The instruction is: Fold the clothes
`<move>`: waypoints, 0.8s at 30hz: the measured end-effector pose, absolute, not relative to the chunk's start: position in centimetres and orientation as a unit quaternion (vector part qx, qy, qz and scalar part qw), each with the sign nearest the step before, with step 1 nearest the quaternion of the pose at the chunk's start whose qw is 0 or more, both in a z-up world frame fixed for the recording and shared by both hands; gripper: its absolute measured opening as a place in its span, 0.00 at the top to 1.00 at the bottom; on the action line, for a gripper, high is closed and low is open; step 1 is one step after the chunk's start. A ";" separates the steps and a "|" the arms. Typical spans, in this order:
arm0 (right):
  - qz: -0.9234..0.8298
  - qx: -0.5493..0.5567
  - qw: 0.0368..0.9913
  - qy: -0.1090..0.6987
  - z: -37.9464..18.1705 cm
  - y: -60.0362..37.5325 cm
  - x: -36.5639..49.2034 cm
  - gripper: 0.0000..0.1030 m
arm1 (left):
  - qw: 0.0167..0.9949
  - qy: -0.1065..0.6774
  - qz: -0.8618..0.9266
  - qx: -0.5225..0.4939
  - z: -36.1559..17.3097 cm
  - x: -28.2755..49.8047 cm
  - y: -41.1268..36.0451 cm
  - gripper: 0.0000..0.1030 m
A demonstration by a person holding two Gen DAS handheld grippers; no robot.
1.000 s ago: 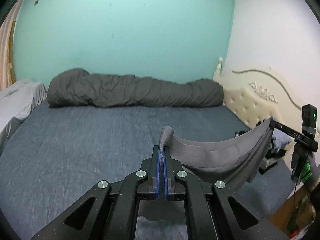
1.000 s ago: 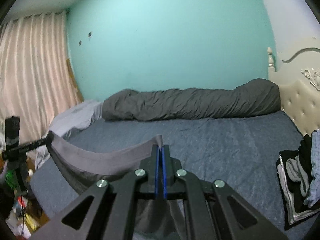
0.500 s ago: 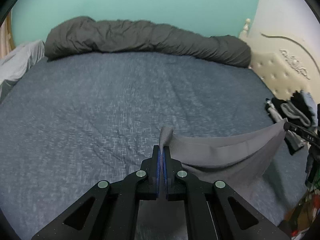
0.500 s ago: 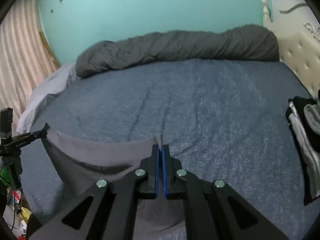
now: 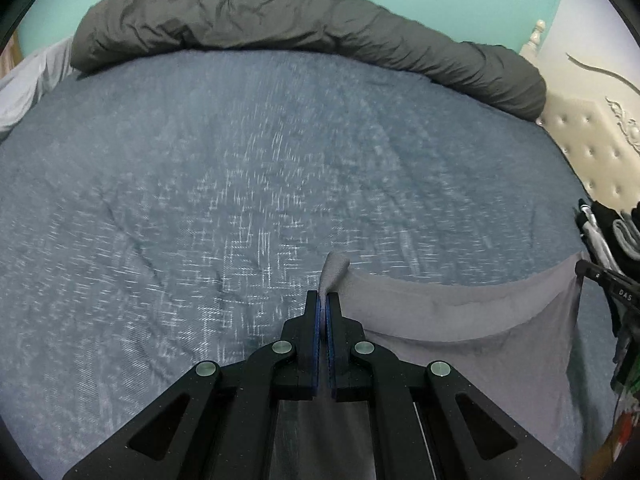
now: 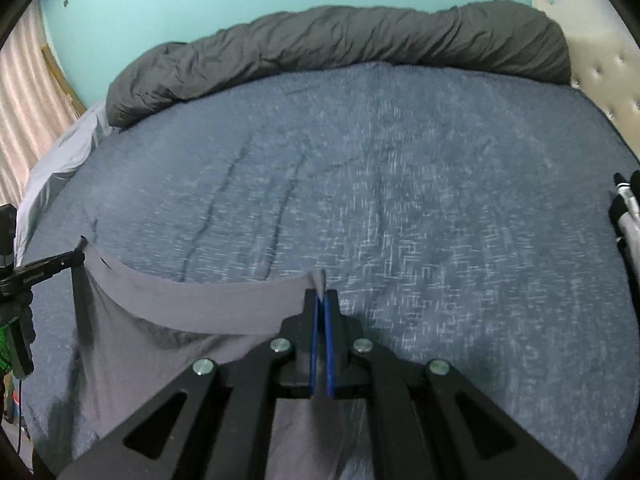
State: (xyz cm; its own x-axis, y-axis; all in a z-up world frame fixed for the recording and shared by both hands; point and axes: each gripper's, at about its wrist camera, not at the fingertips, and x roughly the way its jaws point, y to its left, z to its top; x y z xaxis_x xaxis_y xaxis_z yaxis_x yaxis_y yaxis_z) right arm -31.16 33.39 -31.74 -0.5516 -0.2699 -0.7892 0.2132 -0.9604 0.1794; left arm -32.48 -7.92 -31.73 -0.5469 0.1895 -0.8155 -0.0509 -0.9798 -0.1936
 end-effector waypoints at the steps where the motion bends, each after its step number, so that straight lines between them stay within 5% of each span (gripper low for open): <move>1: -0.879 0.457 0.136 -0.033 -32.3 33.4 -31.7 0.98 | 0.068 -0.076 0.875 -0.473 -32.2 -32.8 -8.0 0.98; 13: -0.850 0.509 0.126 -0.056 -38.4 33.6 -35.2 0.97 | 0.050 -0.094 0.863 -0.494 -37.4 -34.7 -8.2 0.94; 19: -0.853 0.495 0.128 -0.104 -38.7 35.4 -34.8 0.81 | 0.061 -0.087 0.867 -0.487 -36.9 -34.2 -8.5 0.90; 24: -0.850 0.499 0.135 -0.103 -39.0 35.4 -34.5 0.80 | 0.069 -0.064 0.866 -0.491 -37.3 -34.1 -7.8 0.90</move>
State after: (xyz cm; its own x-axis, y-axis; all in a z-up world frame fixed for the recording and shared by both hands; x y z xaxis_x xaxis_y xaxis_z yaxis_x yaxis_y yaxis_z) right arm -34.46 35.38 -38.95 -0.4652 -0.3318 -0.8207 0.1262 -0.9425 0.3095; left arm -34.13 -7.77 -37.29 -0.5090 0.1819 -0.8413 -0.0571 -0.9824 -0.1779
